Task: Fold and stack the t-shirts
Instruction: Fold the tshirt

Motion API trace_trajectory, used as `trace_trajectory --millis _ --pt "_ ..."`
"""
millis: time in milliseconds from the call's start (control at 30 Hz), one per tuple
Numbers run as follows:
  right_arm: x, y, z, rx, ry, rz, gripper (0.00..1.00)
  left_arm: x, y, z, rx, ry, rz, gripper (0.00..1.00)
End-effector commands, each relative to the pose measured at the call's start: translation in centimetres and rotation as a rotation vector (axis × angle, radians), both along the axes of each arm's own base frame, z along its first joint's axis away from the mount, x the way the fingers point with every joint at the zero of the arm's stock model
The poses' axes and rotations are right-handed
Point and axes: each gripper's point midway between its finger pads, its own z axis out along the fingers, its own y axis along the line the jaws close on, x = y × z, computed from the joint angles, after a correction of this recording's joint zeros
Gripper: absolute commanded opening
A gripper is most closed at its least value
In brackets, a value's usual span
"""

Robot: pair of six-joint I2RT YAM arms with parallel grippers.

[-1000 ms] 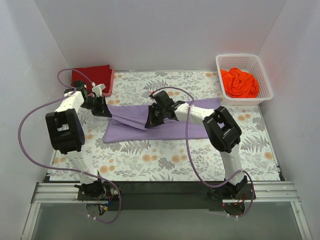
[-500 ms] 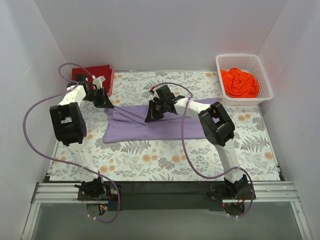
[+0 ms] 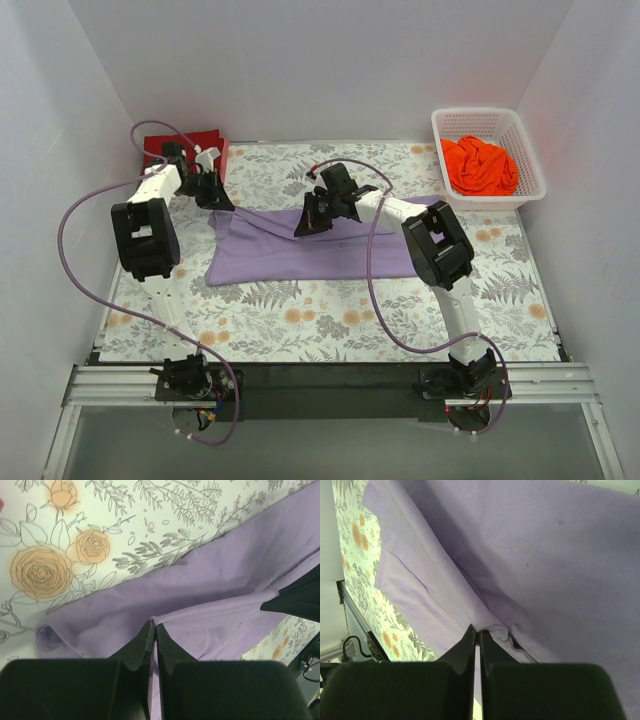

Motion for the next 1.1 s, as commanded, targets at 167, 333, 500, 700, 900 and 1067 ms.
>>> trace_trajectory --millis 167,333,500,700,900,1067 --pt "-0.5 0.6 0.7 0.068 0.031 0.027 0.01 3.2 -0.1 2.5 0.032 -0.105 -0.030 0.00" --pt "-1.6 0.6 0.6 0.093 0.075 0.034 0.01 2.5 -0.2 2.4 0.039 -0.070 -0.063 0.00" --pt "-2.9 0.7 0.7 0.097 0.098 0.044 0.01 0.6 0.2 2.7 0.074 -0.051 -0.085 0.00" --pt "-4.4 0.5 0.6 0.101 0.136 0.049 0.01 -0.6 0.5 3.2 0.108 -0.040 -0.086 0.00" --pt "-5.8 0.9 0.6 0.107 0.164 0.065 0.01 -0.8 1.8 3.2 0.168 -0.018 -0.075 0.00" --pt "-6.6 1.4 0.2 0.105 0.178 0.076 0.01 -1.1 2.7 3.1 0.209 -0.013 -0.079 0.00"
